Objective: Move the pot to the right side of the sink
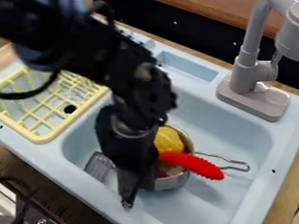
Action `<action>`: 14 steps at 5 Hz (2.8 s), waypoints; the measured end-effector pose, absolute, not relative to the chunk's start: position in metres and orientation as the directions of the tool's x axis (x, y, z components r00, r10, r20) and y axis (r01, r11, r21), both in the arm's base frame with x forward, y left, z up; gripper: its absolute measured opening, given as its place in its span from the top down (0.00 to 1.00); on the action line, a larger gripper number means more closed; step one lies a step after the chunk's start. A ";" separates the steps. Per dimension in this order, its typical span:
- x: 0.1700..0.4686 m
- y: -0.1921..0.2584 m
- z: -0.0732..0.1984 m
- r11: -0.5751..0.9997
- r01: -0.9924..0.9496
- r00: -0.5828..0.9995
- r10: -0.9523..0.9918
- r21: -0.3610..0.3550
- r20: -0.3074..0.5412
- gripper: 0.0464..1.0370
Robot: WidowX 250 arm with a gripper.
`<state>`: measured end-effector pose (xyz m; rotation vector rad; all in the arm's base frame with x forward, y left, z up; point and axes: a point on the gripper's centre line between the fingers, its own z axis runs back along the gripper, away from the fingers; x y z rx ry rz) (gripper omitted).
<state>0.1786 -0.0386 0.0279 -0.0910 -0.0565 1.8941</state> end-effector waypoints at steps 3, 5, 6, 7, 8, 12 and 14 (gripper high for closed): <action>0.177 -0.034 0.040 -0.249 -0.968 -0.248 0.946 0.022 -0.208 0.60; 0.182 -0.032 0.054 -0.243 -0.969 -0.247 0.952 0.042 -0.182 0.05; 0.183 -0.026 0.074 -0.130 -0.992 -0.127 0.978 -0.006 -0.168 0.04; 0.188 -0.010 0.084 0.088 -0.996 0.090 0.992 -0.028 -0.088 0.04; 0.193 0.010 0.086 0.343 -0.939 0.343 0.938 -0.014 -0.046 0.04; 0.240 0.039 0.089 0.923 -0.359 0.929 0.340 0.140 0.148 0.04; 0.301 0.047 0.091 0.854 -0.513 0.849 0.489 0.086 0.201 0.04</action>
